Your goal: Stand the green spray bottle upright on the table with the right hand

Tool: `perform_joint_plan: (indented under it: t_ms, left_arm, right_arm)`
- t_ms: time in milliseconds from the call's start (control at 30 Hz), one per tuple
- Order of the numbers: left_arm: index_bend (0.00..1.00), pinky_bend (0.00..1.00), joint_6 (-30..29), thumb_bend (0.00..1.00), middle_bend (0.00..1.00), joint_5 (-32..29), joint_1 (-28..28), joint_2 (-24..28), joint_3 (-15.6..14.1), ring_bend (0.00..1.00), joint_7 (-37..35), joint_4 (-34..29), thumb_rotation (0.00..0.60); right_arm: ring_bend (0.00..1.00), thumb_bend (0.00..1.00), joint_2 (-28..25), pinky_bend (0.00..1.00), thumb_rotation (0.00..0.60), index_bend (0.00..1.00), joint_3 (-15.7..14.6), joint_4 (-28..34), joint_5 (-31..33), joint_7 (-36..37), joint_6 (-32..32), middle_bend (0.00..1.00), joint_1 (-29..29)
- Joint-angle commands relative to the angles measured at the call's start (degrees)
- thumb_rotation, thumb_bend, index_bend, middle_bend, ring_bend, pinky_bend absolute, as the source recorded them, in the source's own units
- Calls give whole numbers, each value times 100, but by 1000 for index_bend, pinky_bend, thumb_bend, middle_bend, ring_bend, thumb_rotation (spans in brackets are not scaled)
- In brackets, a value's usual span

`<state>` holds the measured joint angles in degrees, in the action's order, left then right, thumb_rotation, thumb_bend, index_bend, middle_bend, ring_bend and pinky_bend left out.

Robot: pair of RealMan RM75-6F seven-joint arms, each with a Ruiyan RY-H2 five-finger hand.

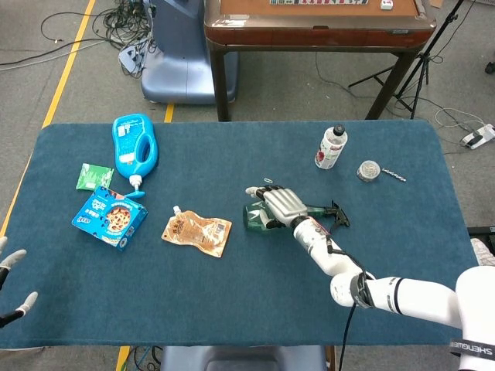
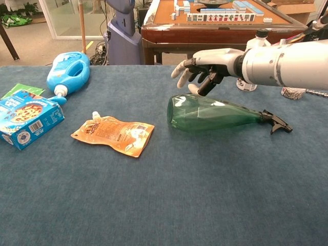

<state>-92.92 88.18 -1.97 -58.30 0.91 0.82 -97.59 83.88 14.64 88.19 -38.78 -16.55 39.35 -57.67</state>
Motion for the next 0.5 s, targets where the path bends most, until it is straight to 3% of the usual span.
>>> perform_joint_plan:
  t_ms: [33, 300, 500]
  left_arm:
    - [193, 44, -9, 255, 10, -19, -19, 2, -1, 44, -22, 19, 600]
    - [193, 44, -15, 255, 9, -3, -29, -3, 2, 44, -31, 28, 600]
    - [193, 44, -4, 255, 10, 2, -21, 1, 14, 44, -30, 24, 600]
  right_arm:
    - [116, 687, 25, 152, 599, 167, -68, -44, 100, -46, -43, 243, -105]
    - [115, 697, -40, 147, 557, 167, -278, -36, 162, 3, -173, 293, -205]
    - [116, 697, -350, 147, 557, 177, -477, 384, -161, 59, -185, 337, -119]
